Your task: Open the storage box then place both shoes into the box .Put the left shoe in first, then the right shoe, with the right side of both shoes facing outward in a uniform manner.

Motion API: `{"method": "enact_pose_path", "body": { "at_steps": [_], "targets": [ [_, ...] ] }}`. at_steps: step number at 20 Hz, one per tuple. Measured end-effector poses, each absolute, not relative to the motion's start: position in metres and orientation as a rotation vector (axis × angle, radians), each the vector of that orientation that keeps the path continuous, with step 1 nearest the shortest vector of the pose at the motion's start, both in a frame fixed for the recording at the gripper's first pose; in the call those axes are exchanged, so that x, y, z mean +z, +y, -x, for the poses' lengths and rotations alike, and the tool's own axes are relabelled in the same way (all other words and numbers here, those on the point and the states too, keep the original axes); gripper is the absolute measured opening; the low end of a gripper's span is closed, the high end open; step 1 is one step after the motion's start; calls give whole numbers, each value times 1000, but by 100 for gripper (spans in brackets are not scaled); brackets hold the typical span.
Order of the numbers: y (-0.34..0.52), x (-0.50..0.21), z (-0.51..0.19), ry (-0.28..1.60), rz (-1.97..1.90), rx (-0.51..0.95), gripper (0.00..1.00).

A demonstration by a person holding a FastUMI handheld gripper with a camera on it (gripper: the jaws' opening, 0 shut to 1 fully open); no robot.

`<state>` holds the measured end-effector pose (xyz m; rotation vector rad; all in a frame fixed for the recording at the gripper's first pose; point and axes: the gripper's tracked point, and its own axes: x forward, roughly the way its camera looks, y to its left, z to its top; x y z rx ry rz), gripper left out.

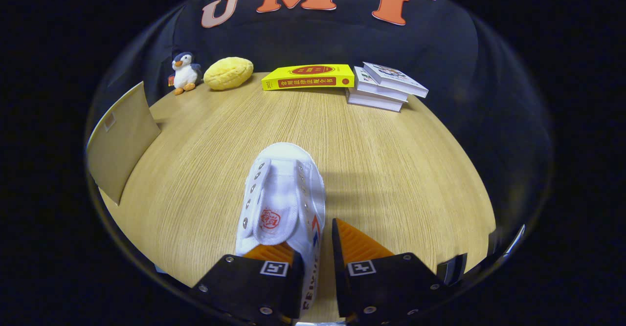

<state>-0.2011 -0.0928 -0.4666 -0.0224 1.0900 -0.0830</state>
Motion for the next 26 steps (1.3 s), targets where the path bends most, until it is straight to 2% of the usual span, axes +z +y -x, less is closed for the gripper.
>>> {"method": "enact_pose_path", "body": {
  "at_steps": [1, 2, 4, 18, 26],
  "targets": [
    [-99, -465, 199, 1086, 42, -107, 20],
    [-100, -467, 196, 1089, 41, -110, 4],
    [-99, -457, 195, 1082, -9, -127, 1],
    [-54, -361, 134, 993, -193, -197, 0],
    [44, -305, 111, 994, -238, -218, 1]
  ]
}}
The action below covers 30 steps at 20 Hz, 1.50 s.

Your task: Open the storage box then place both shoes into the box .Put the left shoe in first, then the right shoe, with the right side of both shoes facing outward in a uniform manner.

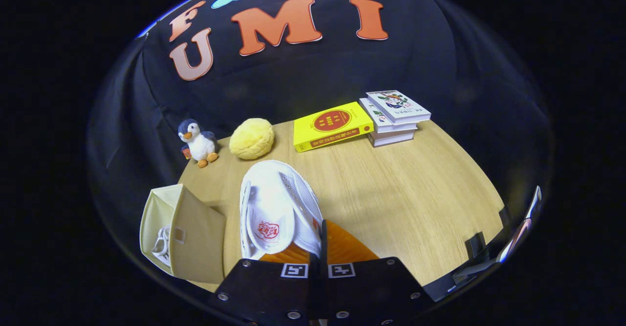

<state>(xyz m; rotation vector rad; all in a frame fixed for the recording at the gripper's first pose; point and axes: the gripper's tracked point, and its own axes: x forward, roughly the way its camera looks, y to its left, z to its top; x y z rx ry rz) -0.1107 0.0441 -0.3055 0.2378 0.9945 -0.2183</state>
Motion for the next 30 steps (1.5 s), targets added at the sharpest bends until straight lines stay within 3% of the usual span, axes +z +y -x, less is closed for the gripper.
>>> {"method": "enact_pose_path", "body": {
  "at_steps": [12, 20, 26, 30],
  "targets": [
    [197, -269, 69, 1024, -219, -148, 1],
    [288, -287, 67, 1108, -178, -35, 1],
    [322, -310, 78, 1152, -124, -54, 1],
    [318, -326, 82, 1173, -101, -152, 3]
  ]
}}
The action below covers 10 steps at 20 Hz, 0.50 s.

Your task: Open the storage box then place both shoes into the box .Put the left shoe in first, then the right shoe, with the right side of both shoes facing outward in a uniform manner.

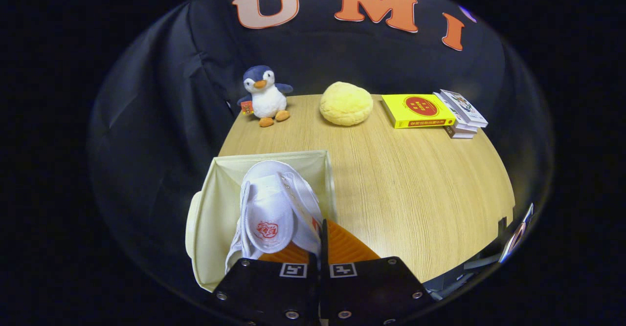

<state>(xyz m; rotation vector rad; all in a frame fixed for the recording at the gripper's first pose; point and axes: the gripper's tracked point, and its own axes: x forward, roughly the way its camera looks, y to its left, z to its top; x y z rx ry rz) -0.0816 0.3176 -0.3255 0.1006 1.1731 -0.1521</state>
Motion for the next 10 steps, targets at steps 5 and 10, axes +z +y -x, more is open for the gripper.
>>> {"method": "enact_pose_path", "body": {
  "at_steps": [5, 10],
  "targets": [
    [321, -339, 85, 1191, -115, -227, 3],
    [342, -326, 101, 1261, -223, -148, 26]
  ]
}}
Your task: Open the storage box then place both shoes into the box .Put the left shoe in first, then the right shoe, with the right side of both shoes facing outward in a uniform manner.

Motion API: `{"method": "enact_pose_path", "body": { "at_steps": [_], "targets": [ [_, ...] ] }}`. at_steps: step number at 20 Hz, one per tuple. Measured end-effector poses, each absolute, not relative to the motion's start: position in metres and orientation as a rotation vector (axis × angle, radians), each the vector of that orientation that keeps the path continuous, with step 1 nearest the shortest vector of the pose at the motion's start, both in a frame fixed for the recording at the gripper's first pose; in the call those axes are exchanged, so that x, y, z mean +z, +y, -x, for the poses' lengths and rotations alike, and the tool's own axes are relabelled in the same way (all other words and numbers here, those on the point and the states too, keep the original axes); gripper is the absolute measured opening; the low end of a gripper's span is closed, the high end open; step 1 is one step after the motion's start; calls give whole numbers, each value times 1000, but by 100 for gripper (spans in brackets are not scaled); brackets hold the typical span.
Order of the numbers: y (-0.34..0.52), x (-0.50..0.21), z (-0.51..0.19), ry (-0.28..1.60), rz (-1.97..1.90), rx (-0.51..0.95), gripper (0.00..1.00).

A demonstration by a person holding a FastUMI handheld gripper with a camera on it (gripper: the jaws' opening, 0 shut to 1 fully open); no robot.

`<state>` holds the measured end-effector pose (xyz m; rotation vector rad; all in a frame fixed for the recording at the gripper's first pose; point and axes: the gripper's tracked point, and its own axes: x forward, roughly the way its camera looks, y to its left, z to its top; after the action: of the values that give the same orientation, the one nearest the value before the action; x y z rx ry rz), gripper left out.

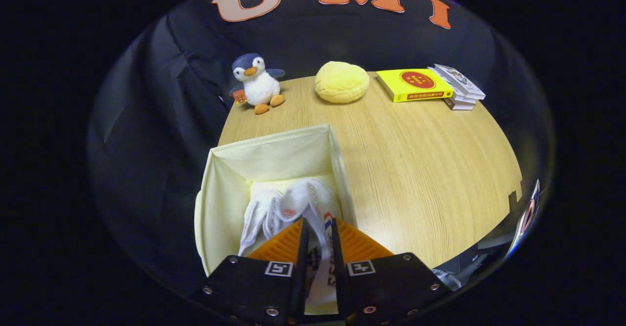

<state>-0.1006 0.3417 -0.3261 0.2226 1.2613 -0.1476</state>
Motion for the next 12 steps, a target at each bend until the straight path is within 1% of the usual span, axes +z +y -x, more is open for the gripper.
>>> {"method": "enact_pose_path", "body": {
  "at_steps": [3, 6, 7, 8, 9, 10, 12],
  "targets": [
    [335, -301, 85, 1199, -226, -103, 33],
    [326, -277, 71, 1129, -260, -67, 44],
    [311, -270, 65, 1098, -251, -60, 46],
    [300, -263, 59, 1061, -239, -56, 50],
    [290, -257, 53, 1024, -228, -56, 53],
    [278, -249, 48, 986, -219, -60, 58],
    [255, -235, 36, 905, -208, -61, 63]
  ]
}}
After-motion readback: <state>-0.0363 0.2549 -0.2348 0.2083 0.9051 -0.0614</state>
